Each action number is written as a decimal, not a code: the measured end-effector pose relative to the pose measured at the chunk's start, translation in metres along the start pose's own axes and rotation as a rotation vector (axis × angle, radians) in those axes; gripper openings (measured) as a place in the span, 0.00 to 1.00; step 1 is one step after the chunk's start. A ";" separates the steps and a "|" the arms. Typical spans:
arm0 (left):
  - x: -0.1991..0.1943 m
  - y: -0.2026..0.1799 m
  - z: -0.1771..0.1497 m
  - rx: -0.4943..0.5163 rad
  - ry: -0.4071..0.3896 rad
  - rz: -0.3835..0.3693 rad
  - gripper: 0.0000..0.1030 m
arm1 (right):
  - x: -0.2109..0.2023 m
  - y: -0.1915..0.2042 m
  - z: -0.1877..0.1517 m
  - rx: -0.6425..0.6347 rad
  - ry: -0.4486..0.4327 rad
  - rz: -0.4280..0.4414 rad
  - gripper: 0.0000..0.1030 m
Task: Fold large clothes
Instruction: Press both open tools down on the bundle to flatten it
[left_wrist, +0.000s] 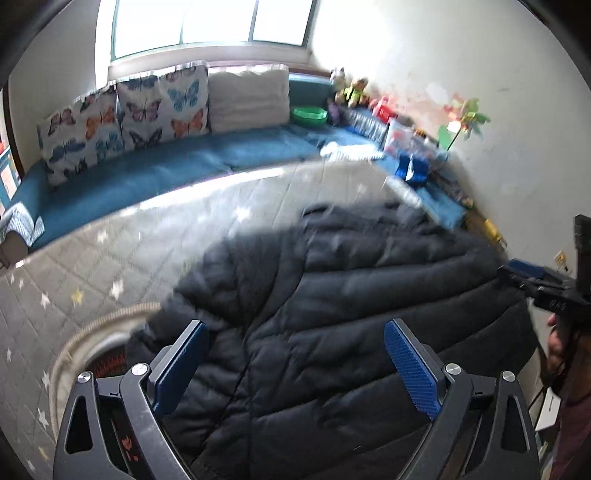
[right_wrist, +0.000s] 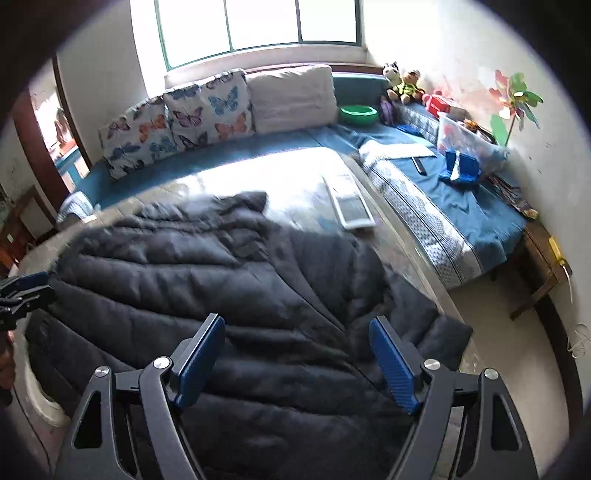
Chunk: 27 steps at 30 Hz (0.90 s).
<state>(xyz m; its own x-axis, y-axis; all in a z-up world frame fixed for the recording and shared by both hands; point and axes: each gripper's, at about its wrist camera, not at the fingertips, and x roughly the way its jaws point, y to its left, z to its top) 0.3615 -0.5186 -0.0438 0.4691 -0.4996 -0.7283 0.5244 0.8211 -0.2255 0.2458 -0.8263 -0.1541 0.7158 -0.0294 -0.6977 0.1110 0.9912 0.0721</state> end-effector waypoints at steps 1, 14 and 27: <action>-0.002 -0.003 0.004 0.007 -0.012 -0.011 0.99 | 0.002 0.004 0.005 0.002 0.004 0.030 0.84; 0.066 -0.016 0.028 0.027 0.129 0.002 0.86 | 0.073 0.037 0.023 -0.013 0.139 0.059 0.84; 0.106 -0.011 0.027 0.007 0.193 0.028 0.90 | 0.099 0.046 0.019 -0.024 0.284 -0.019 0.84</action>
<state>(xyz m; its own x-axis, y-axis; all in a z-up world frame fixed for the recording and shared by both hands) 0.4248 -0.5877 -0.1007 0.3392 -0.4137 -0.8449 0.5180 0.8318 -0.1993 0.3347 -0.7856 -0.2060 0.4919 -0.0142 -0.8705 0.1040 0.9937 0.0425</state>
